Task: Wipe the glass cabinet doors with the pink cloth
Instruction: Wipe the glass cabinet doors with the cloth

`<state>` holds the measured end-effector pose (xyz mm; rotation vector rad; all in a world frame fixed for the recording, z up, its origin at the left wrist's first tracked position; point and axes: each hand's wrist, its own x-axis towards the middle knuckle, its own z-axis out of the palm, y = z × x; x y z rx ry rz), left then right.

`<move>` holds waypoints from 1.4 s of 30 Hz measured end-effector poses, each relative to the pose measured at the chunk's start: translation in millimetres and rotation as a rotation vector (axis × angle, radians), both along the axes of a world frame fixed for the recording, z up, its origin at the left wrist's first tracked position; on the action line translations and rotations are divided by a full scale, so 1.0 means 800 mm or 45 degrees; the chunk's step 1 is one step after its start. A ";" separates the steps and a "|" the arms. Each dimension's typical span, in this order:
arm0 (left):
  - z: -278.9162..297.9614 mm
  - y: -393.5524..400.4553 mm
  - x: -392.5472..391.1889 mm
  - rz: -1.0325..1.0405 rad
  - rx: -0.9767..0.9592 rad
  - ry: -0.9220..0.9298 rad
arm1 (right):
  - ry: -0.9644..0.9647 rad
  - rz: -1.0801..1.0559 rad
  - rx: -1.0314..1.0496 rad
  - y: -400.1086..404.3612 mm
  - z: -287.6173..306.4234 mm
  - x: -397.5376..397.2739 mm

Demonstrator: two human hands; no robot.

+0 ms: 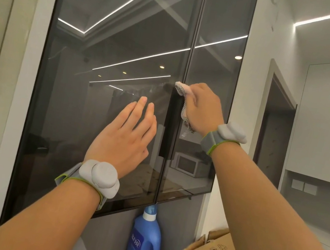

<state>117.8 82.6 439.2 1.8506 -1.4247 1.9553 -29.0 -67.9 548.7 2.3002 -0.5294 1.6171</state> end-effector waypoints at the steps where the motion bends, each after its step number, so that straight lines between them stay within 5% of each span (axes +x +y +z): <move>1: 0.000 0.000 -0.001 -0.007 0.003 -0.002 | 0.043 -0.082 0.034 0.000 0.003 -0.001; 4: -0.001 0.000 -0.001 0.006 -0.003 -0.003 | 0.031 -0.318 0.093 -0.003 0.012 -0.009; 8: -0.001 -0.002 0.001 0.013 -0.001 -0.012 | -0.406 -0.020 0.040 -0.003 -0.004 -0.013; 19: -0.002 -0.001 -0.002 0.034 -0.005 -0.006 | -0.441 0.128 0.027 0.000 -0.143 0.060; 30: 0.000 -0.003 -0.003 0.038 -0.011 -0.015 | -0.305 -0.109 0.051 -0.002 -0.223 0.066; 42: -0.007 0.004 -0.008 0.070 0.003 -0.053 | 0.011 0.008 0.283 0.024 -0.268 0.021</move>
